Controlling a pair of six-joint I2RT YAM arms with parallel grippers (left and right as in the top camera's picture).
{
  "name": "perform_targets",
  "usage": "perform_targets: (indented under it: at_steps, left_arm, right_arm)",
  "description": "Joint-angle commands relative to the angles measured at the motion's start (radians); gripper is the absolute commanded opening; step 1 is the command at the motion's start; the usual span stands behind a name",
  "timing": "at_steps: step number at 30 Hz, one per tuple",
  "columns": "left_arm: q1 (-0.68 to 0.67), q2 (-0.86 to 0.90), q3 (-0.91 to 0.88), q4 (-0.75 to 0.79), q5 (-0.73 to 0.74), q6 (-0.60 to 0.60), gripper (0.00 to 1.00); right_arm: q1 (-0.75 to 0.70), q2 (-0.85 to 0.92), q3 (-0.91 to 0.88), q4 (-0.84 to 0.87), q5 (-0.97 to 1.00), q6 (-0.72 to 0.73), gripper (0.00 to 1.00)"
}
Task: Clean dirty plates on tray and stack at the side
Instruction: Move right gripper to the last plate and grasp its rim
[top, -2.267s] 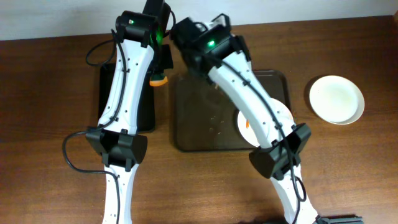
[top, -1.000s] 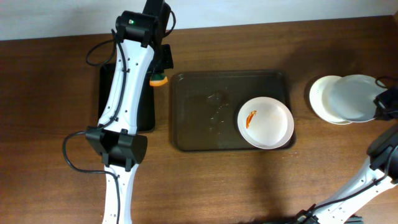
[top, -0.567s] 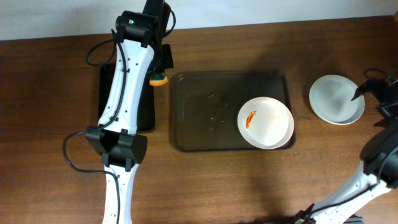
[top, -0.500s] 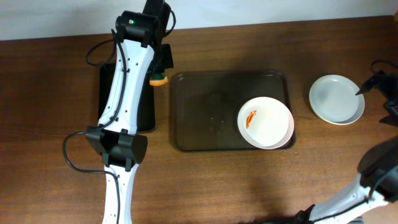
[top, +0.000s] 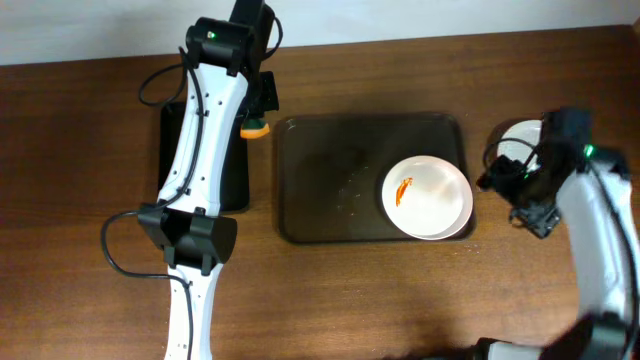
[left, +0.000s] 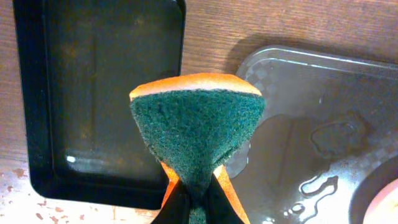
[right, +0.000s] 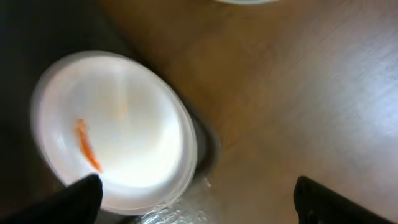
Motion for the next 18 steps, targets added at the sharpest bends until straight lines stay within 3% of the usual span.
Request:
perform_targets:
  at_steps: [1, 2, 3, 6, 11, 15, 18]
  left_arm:
    - [0.002, 0.009, -0.003, 0.002, 0.003, 0.013, 0.04]
    - [0.002, 0.009, -0.003, 0.003, 0.003, 0.013, 0.04]
    - [0.002, 0.009, -0.003, 0.003, 0.003, 0.013, 0.04]
    - [0.002, 0.009, -0.003, 0.004, 0.003, 0.013, 0.04]
    - [0.002, 0.009, -0.003, 0.002, 0.003, 0.013, 0.05]
    - [0.002, 0.009, -0.003, 0.003, 0.003, 0.013, 0.05]
    - [0.002, 0.009, -0.003, 0.006, 0.003, 0.013, 0.05]
  right_arm:
    - [0.055, -0.097, -0.092, 0.066, -0.001, 0.016, 0.86]
    - [0.056, -0.090, -0.092, 0.065, -0.003, 0.017, 0.82]
    - [0.060, -0.075, -0.095, 0.066, -0.011, 0.017, 0.93]
    - [0.101, 0.011, -0.098, 0.097, -0.004, 0.017, 0.92]
    - [0.178, 0.277, -0.098, 0.167, -0.005, 0.081, 0.68]
    - [0.185, 0.319, -0.098, 0.227, -0.006, 0.108, 0.53]
    - [0.184, 0.321, -0.101, 0.219, 0.003, 0.122, 0.53]
